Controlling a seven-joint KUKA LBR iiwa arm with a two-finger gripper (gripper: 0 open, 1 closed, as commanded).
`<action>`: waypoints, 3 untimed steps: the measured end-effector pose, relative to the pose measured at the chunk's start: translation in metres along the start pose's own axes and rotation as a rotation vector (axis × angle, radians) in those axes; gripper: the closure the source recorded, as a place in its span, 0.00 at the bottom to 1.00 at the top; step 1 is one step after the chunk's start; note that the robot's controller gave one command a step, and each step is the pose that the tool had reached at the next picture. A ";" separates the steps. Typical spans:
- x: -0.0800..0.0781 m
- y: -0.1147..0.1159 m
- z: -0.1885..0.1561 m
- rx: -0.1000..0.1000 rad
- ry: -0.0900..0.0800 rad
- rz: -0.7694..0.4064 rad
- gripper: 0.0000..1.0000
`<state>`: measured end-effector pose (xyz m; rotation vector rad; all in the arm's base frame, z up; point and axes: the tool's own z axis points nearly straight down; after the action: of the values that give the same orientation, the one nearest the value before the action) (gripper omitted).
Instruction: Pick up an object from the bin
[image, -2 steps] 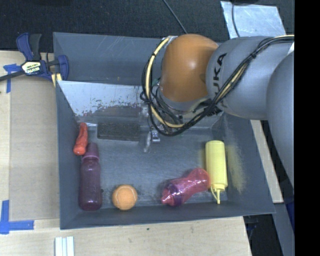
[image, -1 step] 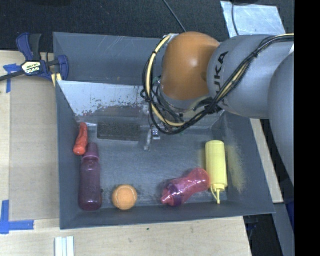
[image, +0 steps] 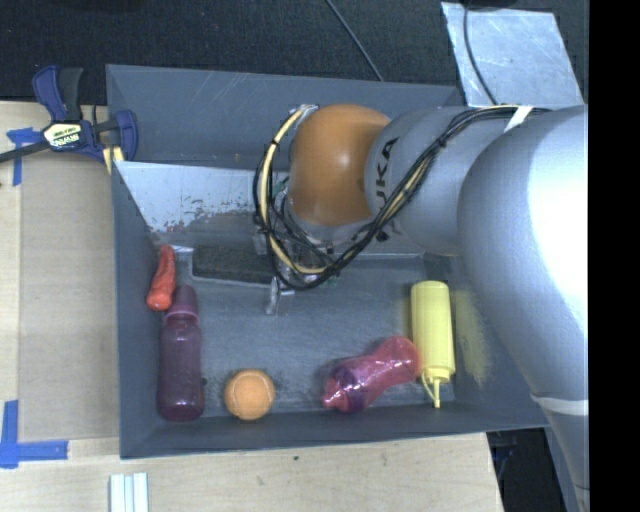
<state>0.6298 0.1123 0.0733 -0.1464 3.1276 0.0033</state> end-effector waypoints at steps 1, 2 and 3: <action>0.001 0.003 -0.066 0.000 -0.005 0.200 0.00; 0.000 0.036 -0.026 -0.001 0.001 -0.203 0.00; 0.004 0.020 0.003 -0.001 -0.001 0.219 0.00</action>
Offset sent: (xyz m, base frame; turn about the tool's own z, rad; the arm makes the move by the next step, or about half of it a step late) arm -0.0038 0.0359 0.0267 -0.2033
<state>0.6243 0.1317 0.0705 0.1969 3.1240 0.0062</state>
